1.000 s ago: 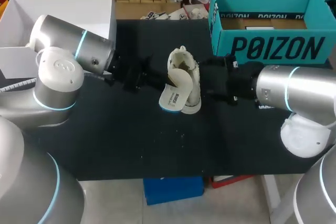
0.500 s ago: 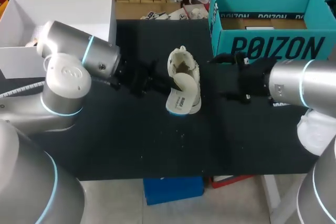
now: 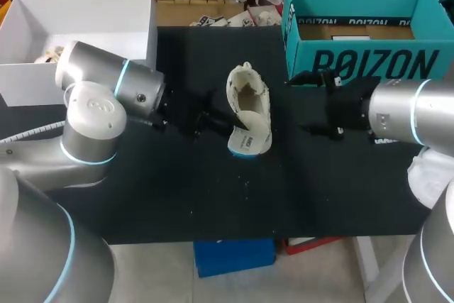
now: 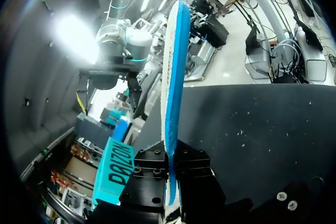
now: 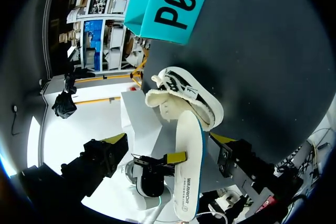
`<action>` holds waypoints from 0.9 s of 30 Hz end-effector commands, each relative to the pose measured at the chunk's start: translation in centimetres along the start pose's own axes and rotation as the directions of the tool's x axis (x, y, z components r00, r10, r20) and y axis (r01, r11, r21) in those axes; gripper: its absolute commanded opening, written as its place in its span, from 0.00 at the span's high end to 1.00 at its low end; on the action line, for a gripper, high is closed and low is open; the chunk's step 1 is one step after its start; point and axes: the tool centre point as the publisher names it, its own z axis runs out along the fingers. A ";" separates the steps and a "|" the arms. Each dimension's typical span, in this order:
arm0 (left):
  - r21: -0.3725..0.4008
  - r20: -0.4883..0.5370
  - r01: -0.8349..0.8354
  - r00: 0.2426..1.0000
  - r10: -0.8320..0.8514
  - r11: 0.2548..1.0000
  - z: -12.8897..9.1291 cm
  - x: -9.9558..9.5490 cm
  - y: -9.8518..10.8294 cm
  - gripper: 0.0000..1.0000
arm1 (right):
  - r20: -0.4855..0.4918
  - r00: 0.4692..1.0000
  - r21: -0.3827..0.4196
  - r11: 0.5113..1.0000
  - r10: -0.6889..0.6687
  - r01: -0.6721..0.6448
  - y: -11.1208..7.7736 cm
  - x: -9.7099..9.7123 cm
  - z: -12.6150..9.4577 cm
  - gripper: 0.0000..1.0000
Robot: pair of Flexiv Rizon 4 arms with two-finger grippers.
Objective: Take the shoe out of the shoebox, open the shoe tongue, remove and reinsert the insole, then place the shoe into the shoebox
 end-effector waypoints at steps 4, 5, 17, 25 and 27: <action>-0.022 -0.026 0.016 1.000 -0.017 1.000 0.1 0.6 -0.1 1.00 | -0.016 0.999 -0.334 0.942 0.031 -0.035 -0.6 -0.6 -0.5 0.00; -0.026 -0.027 0.022 0.999 -0.023 0.999 0.1 0.7 0.1 1.00 | -0.016 0.999 -0.334 0.942 0.031 -0.035 -0.6 -0.6 -0.5 0.00; -0.038 -0.045 0.050 0.998 -0.052 0.998 1.0 0.8 2.0 1.00 | -0.016 0.999 -0.334 0.942 0.031 -0.035 -0.6 -0.6 -0.5 0.00; -0.045 -0.097 0.030 0.995 -0.035 0.999 1.2 -0.4 3.3 1.00 | -0.016 0.999 -0.334 0.942 0.031 -0.035 -0.6 -0.6 -0.5 0.00; -0.047 -0.103 0.027 0.994 -0.032 0.999 1.2 -0.5 3.5 1.00 | -0.016 0.999 -0.334 0.942 0.031 -0.035 -0.6 -0.6 -0.5 0.00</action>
